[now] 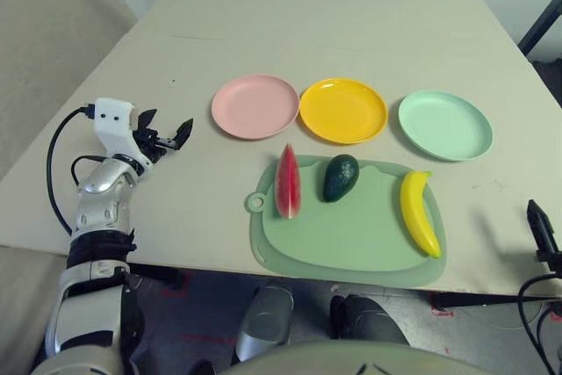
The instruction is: Place the fruits into color-matched plates.
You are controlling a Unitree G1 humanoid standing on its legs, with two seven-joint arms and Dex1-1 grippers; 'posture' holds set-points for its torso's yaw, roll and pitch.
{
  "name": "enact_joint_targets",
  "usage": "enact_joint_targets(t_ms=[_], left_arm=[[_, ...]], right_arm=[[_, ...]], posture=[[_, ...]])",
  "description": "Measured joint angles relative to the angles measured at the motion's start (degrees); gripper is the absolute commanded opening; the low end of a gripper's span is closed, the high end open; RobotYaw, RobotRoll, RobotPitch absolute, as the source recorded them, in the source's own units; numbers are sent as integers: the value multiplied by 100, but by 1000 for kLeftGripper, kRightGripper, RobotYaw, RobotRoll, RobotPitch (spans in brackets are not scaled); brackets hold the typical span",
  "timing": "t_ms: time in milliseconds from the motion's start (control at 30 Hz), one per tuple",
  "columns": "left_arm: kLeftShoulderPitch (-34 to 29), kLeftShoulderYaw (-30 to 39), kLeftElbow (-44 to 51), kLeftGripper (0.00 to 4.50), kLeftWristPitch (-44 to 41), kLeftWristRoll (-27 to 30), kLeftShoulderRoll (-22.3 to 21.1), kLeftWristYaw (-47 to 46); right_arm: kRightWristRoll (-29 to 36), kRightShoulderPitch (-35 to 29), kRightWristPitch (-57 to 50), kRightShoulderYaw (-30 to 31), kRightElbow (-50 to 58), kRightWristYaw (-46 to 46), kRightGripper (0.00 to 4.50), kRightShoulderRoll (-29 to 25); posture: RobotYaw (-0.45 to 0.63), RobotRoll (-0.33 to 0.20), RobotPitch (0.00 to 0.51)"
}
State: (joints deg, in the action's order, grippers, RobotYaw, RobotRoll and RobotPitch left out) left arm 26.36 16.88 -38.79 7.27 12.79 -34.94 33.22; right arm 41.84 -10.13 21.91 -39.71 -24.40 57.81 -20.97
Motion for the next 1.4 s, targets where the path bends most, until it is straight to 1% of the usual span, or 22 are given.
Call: enact_joint_targets(t_ms=[167, 300, 400, 500, 567, 633, 700, 767, 833, 867, 933, 967, 1000, 1067, 1100, 1200, 1233, 1300, 1367, 1400], left_arm=[[41, 2, -198, 4456, 103, -15, -77, -5], [18, 25, -158, 4456, 116, 21, -112, 0], [-131, 42, -8, 4456, 101, 110, -101, 48], [-243, 51, 192, 4456, -9, 390, -88, 551], [-276, 50, 397, 4456, -125, 674, -41, 1040], [-281, 34, 674, 4456, -281, 966, -4, 1554], [-281, 27, 939, 4456, -443, 1243, -6, 2032], [-280, 34, 1187, 4456, -639, 1565, -51, 2552], [-288, 33, 1391, 4456, -805, 1806, -160, 3034], [-300, 26, 1510, 4456, -866, 1888, -258, 3256], [-349, -56, 1770, 4456, -950, 1907, -526, 3699], [-394, -134, 1912, 4456, -974, 1900, -691, 3913], [-447, -239, 2057, 4456, -1027, 1878, -898, 4174], [-444, -460, 2282, 4456, -1092, 1836, -1177, 4607], [-421, -638, 2415, 4456, -1108, 1762, -1353, 4866], [-357, -1018, 2676, 4456, -1185, 1564, -1691, 5315], [-296, -1164, 2758, 4456, -1236, 1481, -1748, 5429], [-181, -1369, 2792, 4456, -1315, 1365, -1834, 5578], [-4, -1577, 2856, 4456, -1463, 1264, -1826, 5674], [50, -1636, 2919, 4456, -1526, 1255, -1815, 5699]], right_arm=[[45, -82, -4, -53, 51, 0, 4500, -85], [96, -157, -48, -123, 66, 63, 4500, -238], [115, -254, -138, -160, 136, 79, 4500, -262], [96, -381, -318, -171, 331, -249, 4500, -258], [23, -510, -331, -181, 646, -662, 4500, -142], [-224, -677, -301, -183, 1079, -1153, 4500, -6], [-686, -1016, -247, -128, 1603, -1508, 4500, 50], [-1223, -1530, -124, 125, 2318, -1604, 4500, 51], [-1645, -1816, -87, 376, 2949, -1649, 4500, 17], [-1791, -1862, -99, 449, 3172, -1668, 4500, -85], [-1994, -1894, -202, 467, 3505, -1683, 4500, -493], [-2034, -1859, -315, 466, 3687, -1681, 4500, -756], [-2048, -1815, -597, 468, 3938, -1674, 4500, -1137], [-2042, -1464, -1145, 452, 4337, -1668, 4500, -1894], [-2045, -1155, -1492, 478, 4507, -1609, 4500, -2429], [-2048, -529, -2143, 656, 4588, -1308, 4500, -3468], [-2085, -326, -2293, 809, 4548, -1113, 4500, -3813], [-2272, 104, -2334, 1318, 4335, -647, 4500, -4415], [-2602, 892, -2212, 2088, 3915, -150, 4500, -4874], [-2756, 1251, -2078, 2421, 3758, 75, 4500, -4998]], posture=[[251, 0, 141], [254, 0, 147], [247, 0, 147], [231, 0, 148], [216, 0, 146], [209, 0, 145], [208, 0, 144], [197, 0, 142], [186, 0, 145], [185, 0, 146], [177, 0, 151], [178, 0, 152], [180, 0, 152], [181, 0, 153], [181, 0, 152], [175, 0, 150], [170, 0, 149], [165, 0, 146], [163, 0, 140], [168, 0, 139]])
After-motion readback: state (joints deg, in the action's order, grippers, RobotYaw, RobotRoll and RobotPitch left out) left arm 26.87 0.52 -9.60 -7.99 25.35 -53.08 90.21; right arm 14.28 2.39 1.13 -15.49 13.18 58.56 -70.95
